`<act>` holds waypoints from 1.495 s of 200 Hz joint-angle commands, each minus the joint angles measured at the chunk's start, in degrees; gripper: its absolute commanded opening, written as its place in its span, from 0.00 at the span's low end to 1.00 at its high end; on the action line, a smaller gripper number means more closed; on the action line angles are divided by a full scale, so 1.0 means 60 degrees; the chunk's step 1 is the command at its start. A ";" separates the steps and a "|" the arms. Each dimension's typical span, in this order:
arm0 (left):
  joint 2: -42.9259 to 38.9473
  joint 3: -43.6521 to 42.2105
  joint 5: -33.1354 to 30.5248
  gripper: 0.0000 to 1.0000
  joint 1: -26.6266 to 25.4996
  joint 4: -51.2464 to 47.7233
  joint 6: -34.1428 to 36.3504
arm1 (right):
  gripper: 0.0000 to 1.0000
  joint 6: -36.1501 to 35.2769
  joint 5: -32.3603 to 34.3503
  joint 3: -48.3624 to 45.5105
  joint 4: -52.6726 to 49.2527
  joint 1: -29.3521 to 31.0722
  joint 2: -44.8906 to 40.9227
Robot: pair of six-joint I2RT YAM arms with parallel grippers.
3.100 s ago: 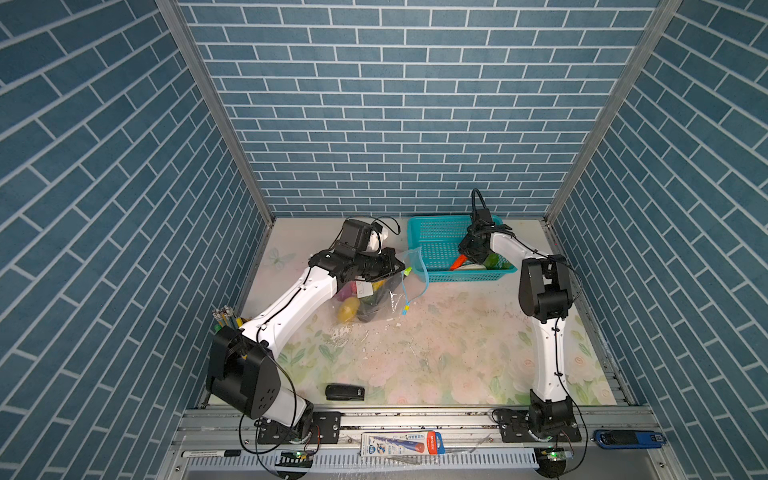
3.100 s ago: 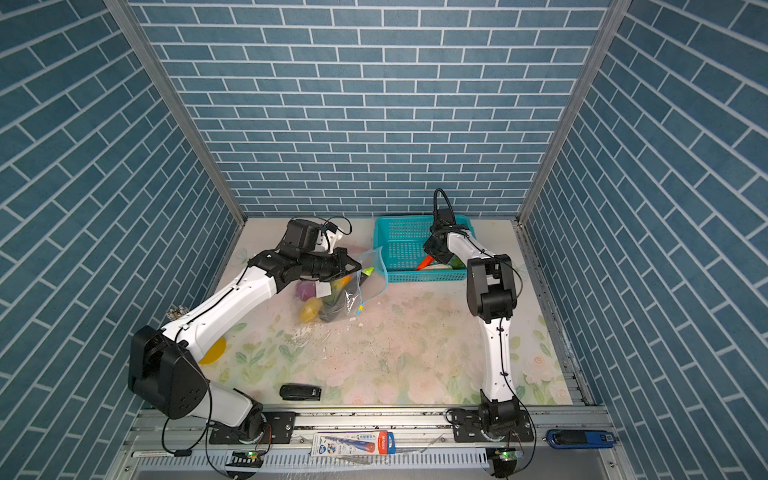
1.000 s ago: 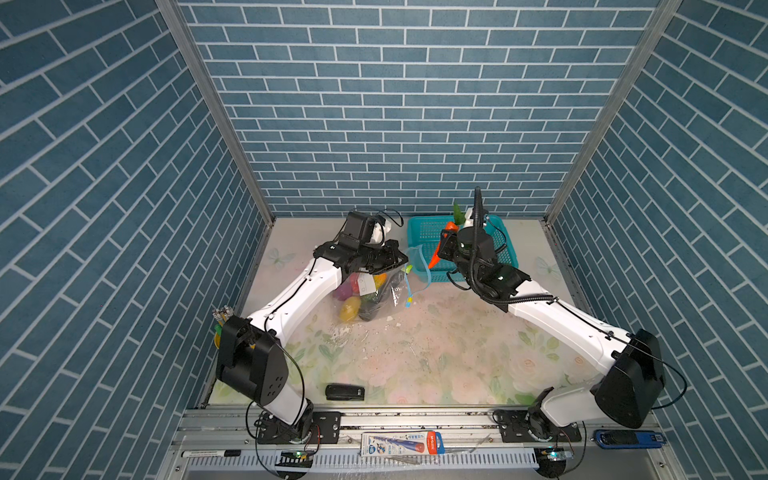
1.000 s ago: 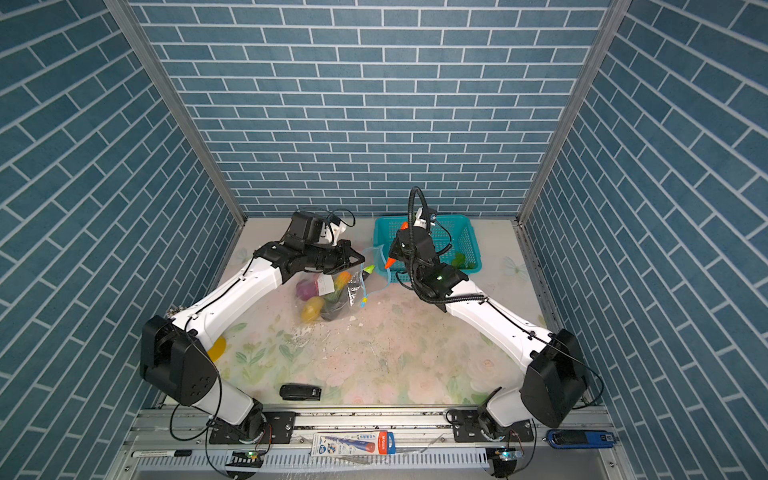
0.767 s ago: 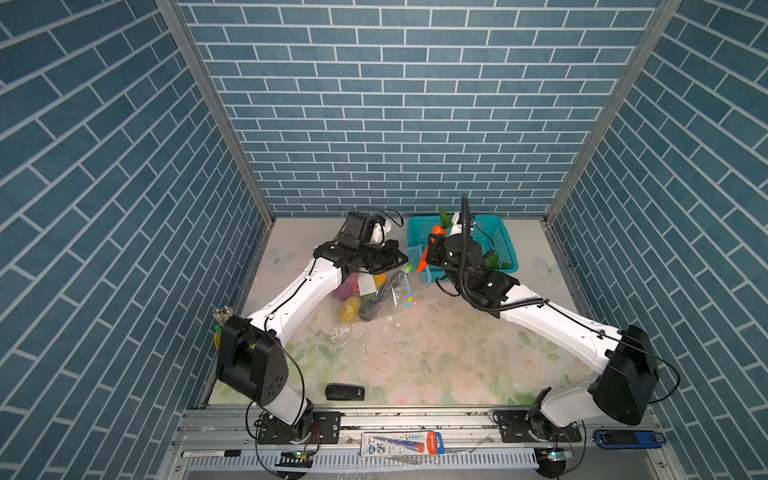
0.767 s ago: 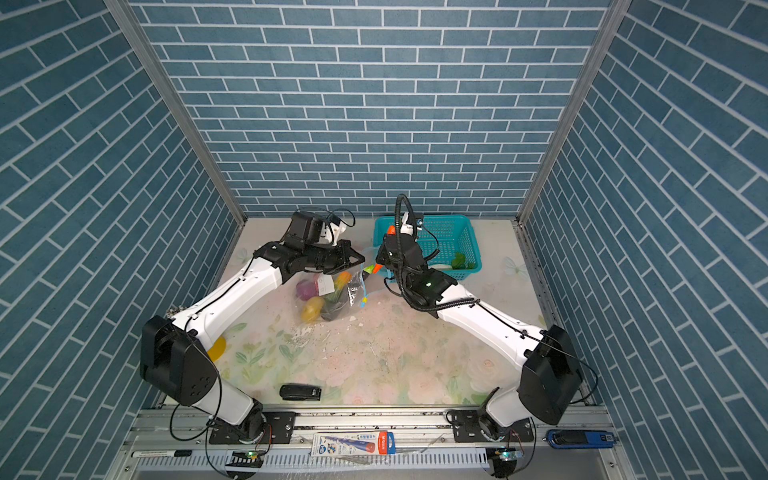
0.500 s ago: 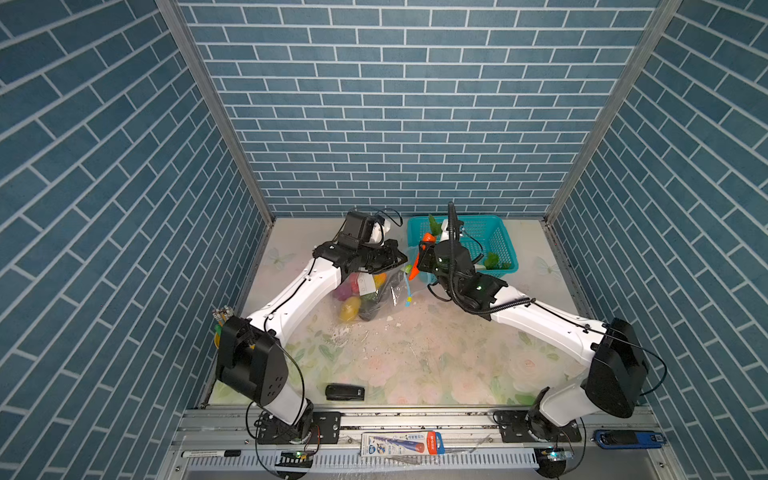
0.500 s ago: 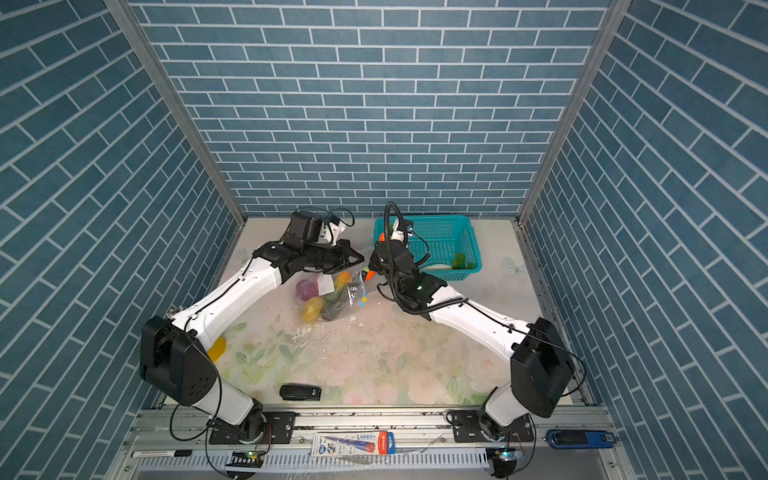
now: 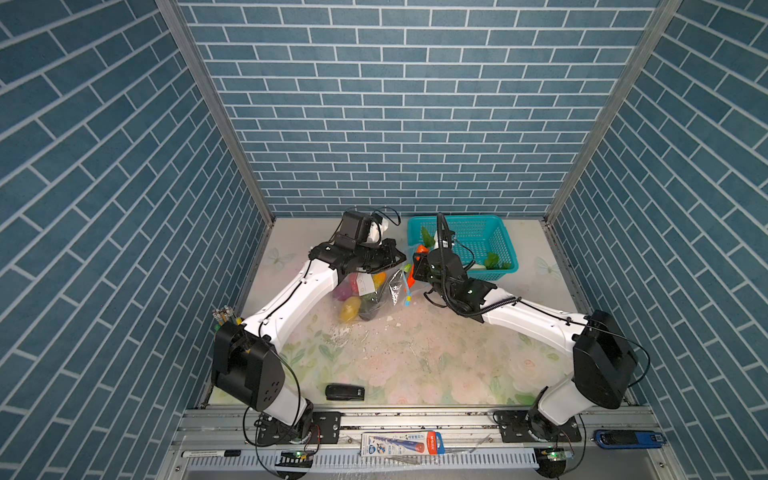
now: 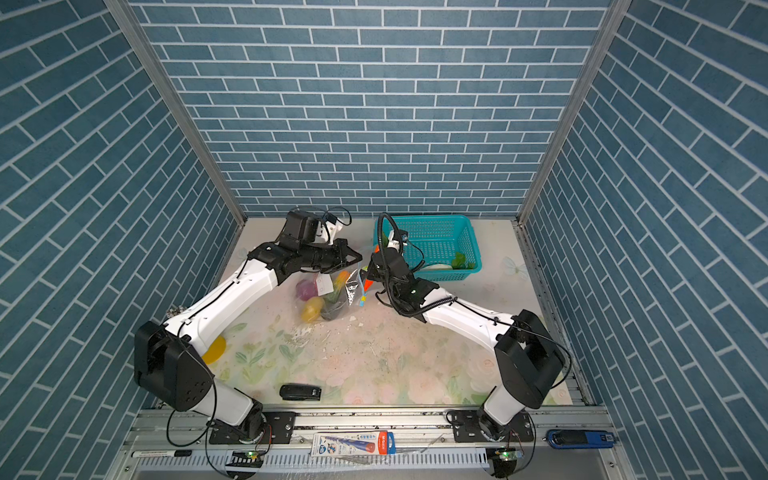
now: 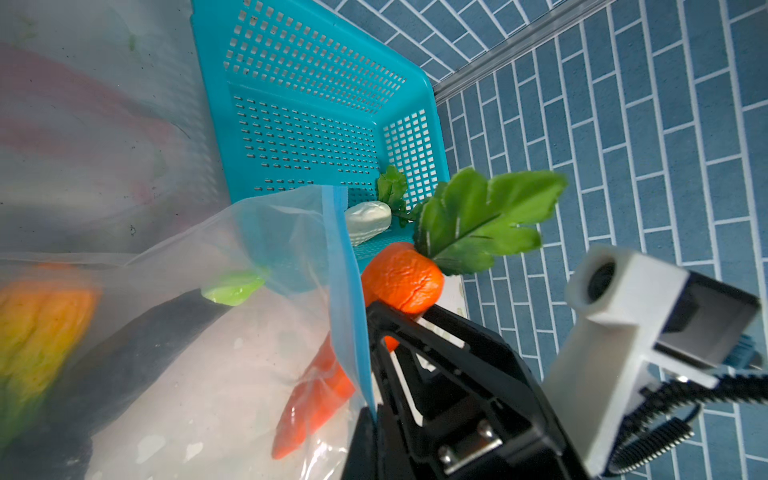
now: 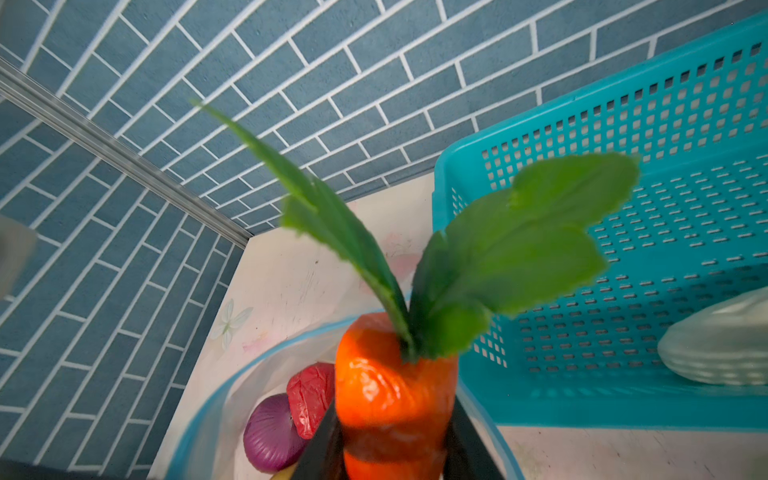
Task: Place the food in the zip-top bag and seal the zipper
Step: 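Carry the carrot over the bag opening with the right gripper, then lower the carrot tip-first into the bag with the right gripper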
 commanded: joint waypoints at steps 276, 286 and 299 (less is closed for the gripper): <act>-0.0312 -0.0072 0.0001 0.00 0.0050 0.0079 0.0000 | 0.44 0.0474 -0.1475 -0.0779 0.1294 0.0035 0.0553; -0.0305 -0.0072 -0.0002 0.00 0.0052 0.0087 -0.0009 | 0.43 0.0474 -0.1500 -0.0764 0.1285 0.0036 0.0564; -0.0304 -0.0064 -0.0002 0.00 0.0049 0.0101 -0.0017 | 0.42 0.0495 -0.1562 -0.0729 0.1262 0.0028 0.0578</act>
